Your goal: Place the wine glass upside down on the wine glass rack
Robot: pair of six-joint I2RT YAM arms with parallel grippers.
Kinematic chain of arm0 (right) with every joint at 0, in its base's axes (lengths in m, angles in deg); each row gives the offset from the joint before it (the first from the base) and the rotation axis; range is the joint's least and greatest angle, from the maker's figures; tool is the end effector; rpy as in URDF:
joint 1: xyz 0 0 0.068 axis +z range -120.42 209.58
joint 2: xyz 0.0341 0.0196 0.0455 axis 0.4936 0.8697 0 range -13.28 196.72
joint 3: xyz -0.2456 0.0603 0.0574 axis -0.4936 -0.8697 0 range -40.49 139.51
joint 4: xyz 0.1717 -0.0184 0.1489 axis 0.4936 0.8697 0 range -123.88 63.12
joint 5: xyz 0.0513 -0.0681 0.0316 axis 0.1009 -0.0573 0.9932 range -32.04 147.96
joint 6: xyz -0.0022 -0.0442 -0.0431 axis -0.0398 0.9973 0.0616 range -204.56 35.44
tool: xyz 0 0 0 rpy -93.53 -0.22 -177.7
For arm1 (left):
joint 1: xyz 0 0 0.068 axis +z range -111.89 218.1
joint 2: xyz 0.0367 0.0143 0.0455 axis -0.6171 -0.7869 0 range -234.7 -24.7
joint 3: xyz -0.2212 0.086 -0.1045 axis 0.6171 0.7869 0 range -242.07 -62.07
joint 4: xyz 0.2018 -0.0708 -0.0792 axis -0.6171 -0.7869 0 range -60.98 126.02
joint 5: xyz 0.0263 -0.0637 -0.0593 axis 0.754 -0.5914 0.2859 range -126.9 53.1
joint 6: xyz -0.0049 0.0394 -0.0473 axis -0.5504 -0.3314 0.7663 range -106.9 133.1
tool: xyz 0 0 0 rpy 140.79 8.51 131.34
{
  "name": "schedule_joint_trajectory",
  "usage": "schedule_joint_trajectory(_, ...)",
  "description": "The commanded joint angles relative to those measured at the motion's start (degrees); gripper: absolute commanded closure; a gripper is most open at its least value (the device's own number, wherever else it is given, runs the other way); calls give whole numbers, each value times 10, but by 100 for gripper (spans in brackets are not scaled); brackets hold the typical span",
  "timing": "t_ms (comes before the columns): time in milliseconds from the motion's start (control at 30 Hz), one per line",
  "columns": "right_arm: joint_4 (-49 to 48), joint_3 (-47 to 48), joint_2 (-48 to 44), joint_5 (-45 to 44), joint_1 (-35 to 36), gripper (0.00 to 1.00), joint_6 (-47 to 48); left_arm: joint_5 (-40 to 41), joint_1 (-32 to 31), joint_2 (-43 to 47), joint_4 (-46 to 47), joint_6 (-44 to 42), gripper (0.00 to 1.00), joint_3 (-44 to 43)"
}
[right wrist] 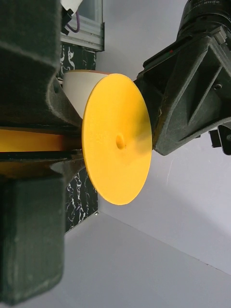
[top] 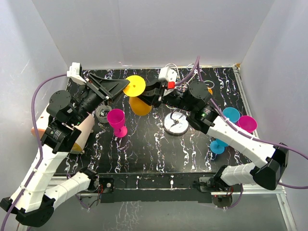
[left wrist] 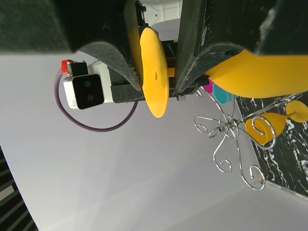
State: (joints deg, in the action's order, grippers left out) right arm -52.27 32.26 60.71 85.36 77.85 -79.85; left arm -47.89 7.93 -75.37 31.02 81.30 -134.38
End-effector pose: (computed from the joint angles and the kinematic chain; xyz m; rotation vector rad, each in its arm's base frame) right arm 0.1647 0.2169 0.4433 -0.9629 0.9705 0.9466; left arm 0.1238 -0.0823 0.4740 -0.2956 1.4336 -1.5663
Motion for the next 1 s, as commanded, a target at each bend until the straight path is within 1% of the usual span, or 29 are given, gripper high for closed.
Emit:
schedule_joint_trajectory(0, -14, 37, -3, 7, 2, 100, 4, -40, -1, 10, 9, 14, 69, 9)
schedule_joint_trajectory(67, -9, 41, -1, 7, 2, 100, -1, -49, -1, 8, 10, 20, 70, 11)
schedule_joint_trajectory(100, -5, 45, 0, 7, 2, 100, -3, -53, -1, 7, 10, 21, 72, 11)
schedule_joint_trajectory(200, -2, 42, -3, 4, 2, 100, -13, -58, -1, 1, 0, 24, 86, 7)
schedule_joint_trajectory(267, -10, 34, -8, -3, 2, 100, -25, -48, -1, 1, -4, 24, 99, 6)
schedule_joint_trajectory(367, -10, 29, -19, -20, 2, 100, -49, -26, -1, 1, 3, 30, 100, 7)
schedule_joint_trajectory(400, -7, 28, -23, -29, 2, 91, -58, -21, -1, 1, 8, 31, 100, 6)
schedule_joint_trajectory(433, -1, 30, -26, -37, 2, 70, -70, -15, -1, 0, 10, 34, 100, 4)
schedule_joint_trajectory(467, 16, 39, -28, -50, 2, 56, -82, -10, -1, -1, 13, 35, 100, 2)
schedule_joint_trajectory(500, 37, 53, -29, -74, 2, 44, -102, -2, -1, -1, 16, 36, 100, -1)
schedule_joint_trajectory(533, 58, 68, -30, -98, 2, 38, -119, 5, -1, -2, 18, 38, 100, -4)
schedule_joint_trajectory(600, 88, 80, -41, -118, 2, 31, -144, 26, -1, -5, 20, 39, 100, -9)
schedule_joint_trajectory(667, 104, 78, -60, -132, 2, 27, -167, 49, -1, -8, 13, 41, 100, -17)
schedule_joint_trajectory(767, 152, 73, -87, -158, 2, 24, -179, 84, -1, -9, 2, 37, 100, -21)
schedule_joint_trajectory(867, 163, 35, -125, -192, 2, 21, -192, 113, -1, -2, 23, 45, 100, 2)
schedule_joint_trajectory(967, 177, 18, -155, -214, 2, 20, -212, 139, -1, -11, 28, 39, 100, 1)
